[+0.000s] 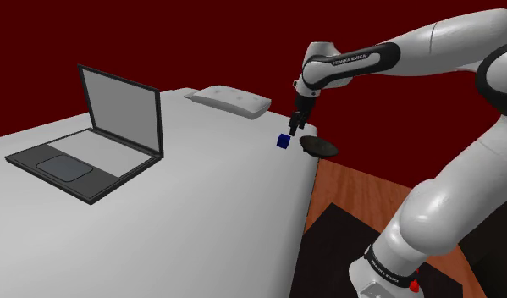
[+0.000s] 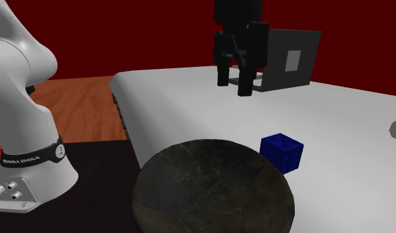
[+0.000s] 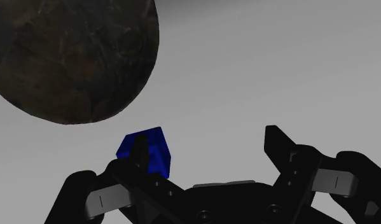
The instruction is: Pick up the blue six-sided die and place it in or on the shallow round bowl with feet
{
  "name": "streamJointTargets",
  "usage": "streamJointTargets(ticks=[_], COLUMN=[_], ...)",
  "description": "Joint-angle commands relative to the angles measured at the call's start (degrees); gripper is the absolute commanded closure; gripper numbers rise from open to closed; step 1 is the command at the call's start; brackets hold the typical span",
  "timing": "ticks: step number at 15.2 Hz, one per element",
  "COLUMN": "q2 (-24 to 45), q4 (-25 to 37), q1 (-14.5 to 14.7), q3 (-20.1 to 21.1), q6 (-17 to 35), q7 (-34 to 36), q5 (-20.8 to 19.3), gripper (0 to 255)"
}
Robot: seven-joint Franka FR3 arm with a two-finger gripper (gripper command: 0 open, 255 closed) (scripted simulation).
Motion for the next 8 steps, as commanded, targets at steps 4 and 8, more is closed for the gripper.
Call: streamJointTargets(ticks=[4, 8], q2=[11.63, 19.45], q4=[7.73, 14.04], q1=[-1.12, -2.52], q3=[-2.49, -2.97], q6=[3.55, 4.51], q7=[-7.44, -12.05], q5=[4.10, 7.39], gripper=[0, 0])
